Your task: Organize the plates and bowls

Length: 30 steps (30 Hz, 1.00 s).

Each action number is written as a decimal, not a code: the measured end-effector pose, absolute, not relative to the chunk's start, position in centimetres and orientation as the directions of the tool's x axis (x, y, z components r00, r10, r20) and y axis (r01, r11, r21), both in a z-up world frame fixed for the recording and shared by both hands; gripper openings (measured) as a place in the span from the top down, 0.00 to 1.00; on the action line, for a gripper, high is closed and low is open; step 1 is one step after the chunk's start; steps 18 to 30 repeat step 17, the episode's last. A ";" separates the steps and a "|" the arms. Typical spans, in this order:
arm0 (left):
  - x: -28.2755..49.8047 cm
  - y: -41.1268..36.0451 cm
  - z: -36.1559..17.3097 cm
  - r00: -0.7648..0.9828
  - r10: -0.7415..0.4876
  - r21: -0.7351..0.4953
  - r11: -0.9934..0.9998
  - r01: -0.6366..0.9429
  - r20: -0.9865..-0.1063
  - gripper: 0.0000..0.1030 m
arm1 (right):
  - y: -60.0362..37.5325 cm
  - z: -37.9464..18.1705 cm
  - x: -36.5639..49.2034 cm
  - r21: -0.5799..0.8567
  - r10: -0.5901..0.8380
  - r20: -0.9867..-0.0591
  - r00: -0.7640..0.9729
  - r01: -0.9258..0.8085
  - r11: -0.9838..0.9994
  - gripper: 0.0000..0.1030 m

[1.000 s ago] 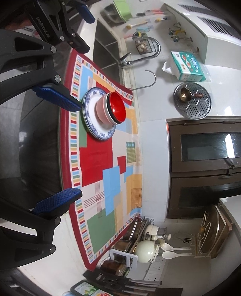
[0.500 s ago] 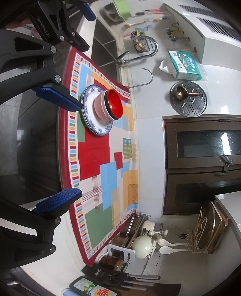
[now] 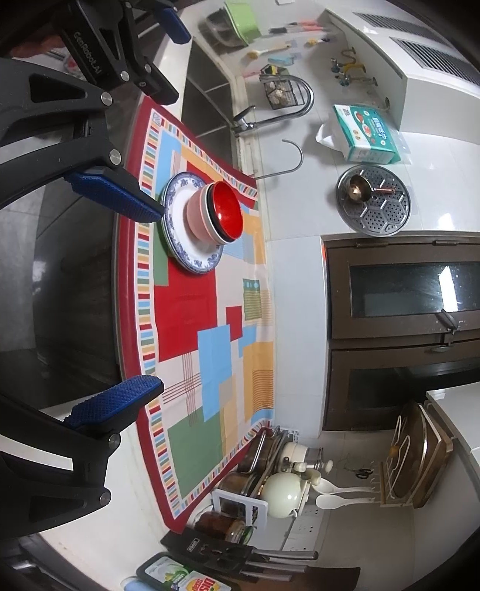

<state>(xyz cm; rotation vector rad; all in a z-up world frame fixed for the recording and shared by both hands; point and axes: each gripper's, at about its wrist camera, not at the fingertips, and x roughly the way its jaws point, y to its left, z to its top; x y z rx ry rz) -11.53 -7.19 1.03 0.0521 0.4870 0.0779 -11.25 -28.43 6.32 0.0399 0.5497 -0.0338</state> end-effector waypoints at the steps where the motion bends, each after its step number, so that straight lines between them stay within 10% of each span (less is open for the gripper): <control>1: -11.5 -7.2 1.0 0.881 0.088 0.068 0.996 -0.064 -0.466 0.00 | -28.5 6.4 -11.3 0.029 -0.021 -0.522 0.852 0.042 0.999 0.17; 30: -11.5 -7.3 0.9 0.873 0.091 0.060 0.996 -0.070 -0.479 0.00 | -28.4 6.4 -11.2 0.028 -0.017 -0.524 0.851 0.038 0.999 0.17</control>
